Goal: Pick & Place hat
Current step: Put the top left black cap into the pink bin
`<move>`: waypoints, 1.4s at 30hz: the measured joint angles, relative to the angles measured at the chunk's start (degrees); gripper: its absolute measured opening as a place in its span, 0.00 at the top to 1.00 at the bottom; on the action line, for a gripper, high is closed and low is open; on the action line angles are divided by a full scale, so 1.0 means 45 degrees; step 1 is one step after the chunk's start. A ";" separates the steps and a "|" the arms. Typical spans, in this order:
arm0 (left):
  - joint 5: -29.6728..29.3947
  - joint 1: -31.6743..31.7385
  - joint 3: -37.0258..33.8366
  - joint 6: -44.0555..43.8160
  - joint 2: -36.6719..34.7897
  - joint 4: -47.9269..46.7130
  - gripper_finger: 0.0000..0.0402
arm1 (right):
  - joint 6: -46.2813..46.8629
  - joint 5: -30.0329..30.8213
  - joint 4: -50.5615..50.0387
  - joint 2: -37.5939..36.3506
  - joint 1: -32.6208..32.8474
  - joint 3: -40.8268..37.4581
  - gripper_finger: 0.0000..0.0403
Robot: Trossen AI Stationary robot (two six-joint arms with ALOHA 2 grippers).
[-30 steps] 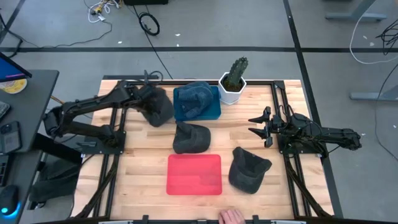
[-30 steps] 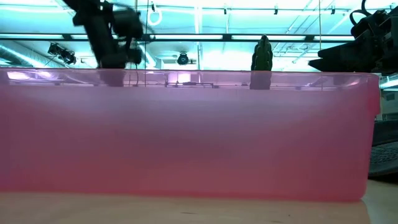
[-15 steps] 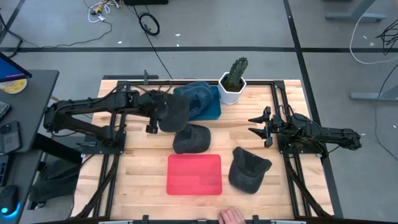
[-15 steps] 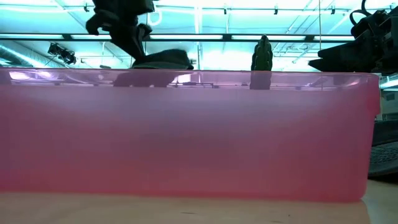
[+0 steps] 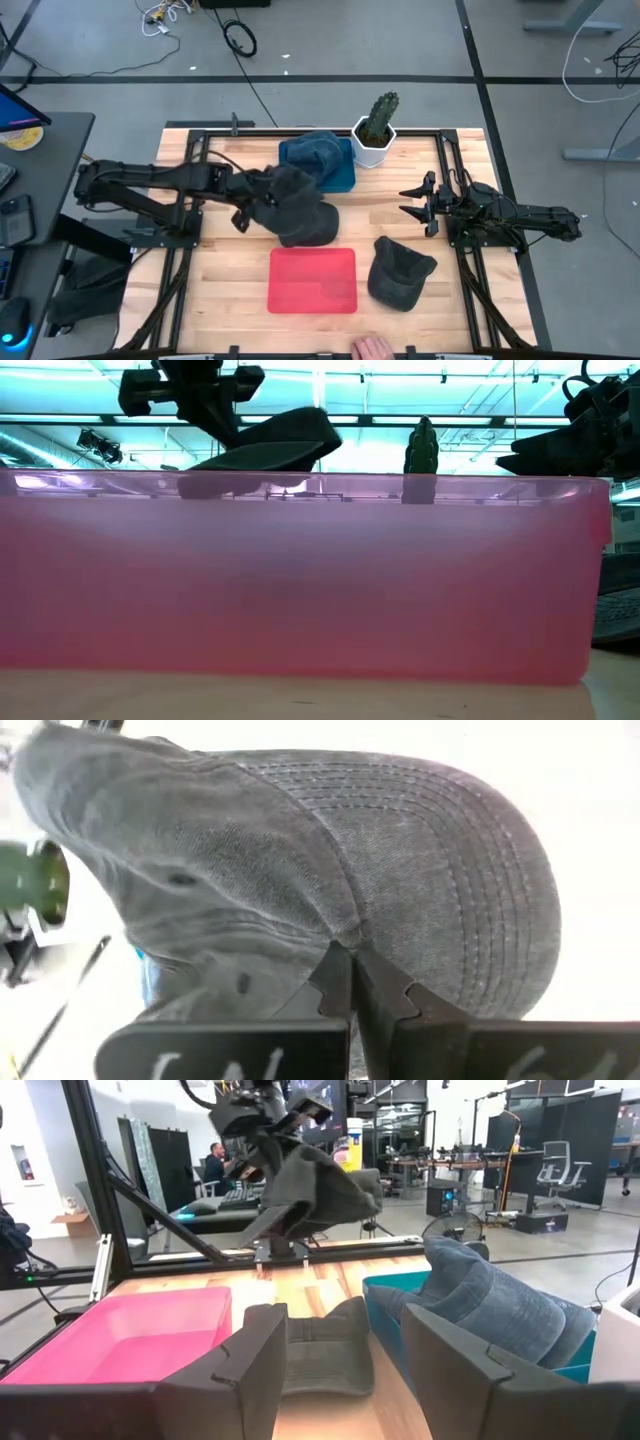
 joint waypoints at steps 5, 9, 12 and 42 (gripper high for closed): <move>-0.0201 -0.0574 0.0715 0.0831 0.0984 -0.0162 1.00 | 0.0004 0.0010 -0.0019 0.0000 0.0000 0.0000 0.51; -0.0228 -0.1010 0.1456 0.1409 0.1833 -0.0283 1.00 | 0.0004 0.0014 -0.0005 0.0000 0.0000 0.0000 0.51; -0.0234 -0.1434 0.2078 0.1786 0.2370 -0.0598 1.00 | 0.0000 0.0005 -0.0005 0.0000 0.0000 -0.0002 0.51; 0.0542 -0.4924 0.2712 0.3217 0.5238 0.0772 1.00 | 0.0000 0.0005 0.0000 -0.0005 0.0000 0.0000 0.51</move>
